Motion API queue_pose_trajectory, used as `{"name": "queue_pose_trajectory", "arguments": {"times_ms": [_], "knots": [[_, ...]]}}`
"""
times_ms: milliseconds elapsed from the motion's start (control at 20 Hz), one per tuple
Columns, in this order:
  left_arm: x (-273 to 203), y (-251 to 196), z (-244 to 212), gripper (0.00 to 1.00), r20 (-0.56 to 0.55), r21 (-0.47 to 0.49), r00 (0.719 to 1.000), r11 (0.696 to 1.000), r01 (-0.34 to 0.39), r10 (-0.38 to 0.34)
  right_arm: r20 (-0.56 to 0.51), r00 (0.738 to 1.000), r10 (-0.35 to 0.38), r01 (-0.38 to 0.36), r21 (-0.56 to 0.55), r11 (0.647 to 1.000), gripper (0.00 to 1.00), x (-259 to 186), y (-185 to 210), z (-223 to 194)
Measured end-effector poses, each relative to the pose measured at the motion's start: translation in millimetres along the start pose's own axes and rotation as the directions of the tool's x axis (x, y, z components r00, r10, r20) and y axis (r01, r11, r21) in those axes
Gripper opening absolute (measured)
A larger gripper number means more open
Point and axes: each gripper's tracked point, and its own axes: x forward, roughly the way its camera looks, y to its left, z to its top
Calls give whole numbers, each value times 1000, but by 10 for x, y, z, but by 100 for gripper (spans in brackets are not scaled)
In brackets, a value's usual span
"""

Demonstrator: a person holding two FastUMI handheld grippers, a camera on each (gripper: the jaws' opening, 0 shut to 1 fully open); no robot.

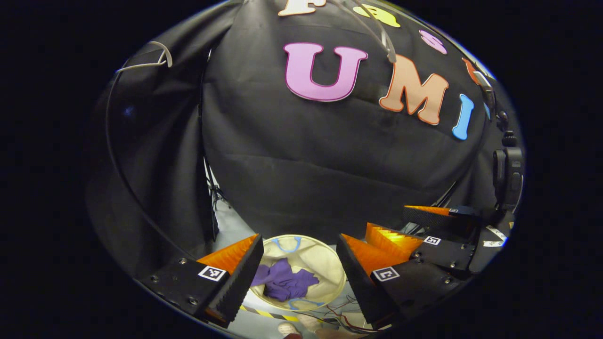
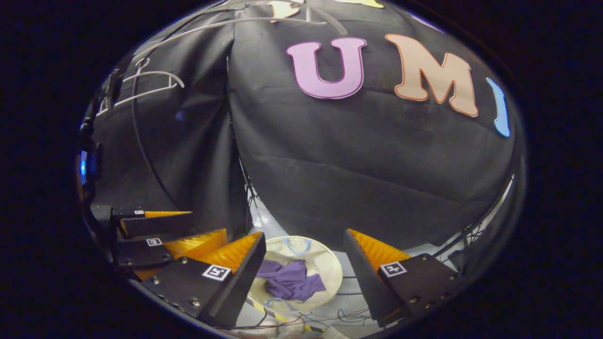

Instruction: Grasp the clothes on the hanger with both hands and then place them into the laundry hamper below.

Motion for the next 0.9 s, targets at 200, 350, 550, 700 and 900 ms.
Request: {"name": "queue_pose_trajectory", "arguments": {"times_ms": [200,350,550,700,900], "knots": [[-56,-139,280,97,65,14,998,1000,8,-9,63,998,-14,13,13,1000,94,-136,-64,289],[-166,-198,522,97,130,36,991,999,18,-22,122,992,-27,26,10,1000,94,-274,-110,538],[-276,-310,872,96,214,68,976,998,20,-34,203,978,-45,44,11,999,99,-518,-170,844],[-456,-403,1156,96,290,87,956,996,22,-46,276,959,-57,58,6,998,99,-714,-208,1119],[-637,-576,1618,93,404,101,912,994,30,-69,386,920,-70,73,9,997,99,-990,-309,1646]]}}
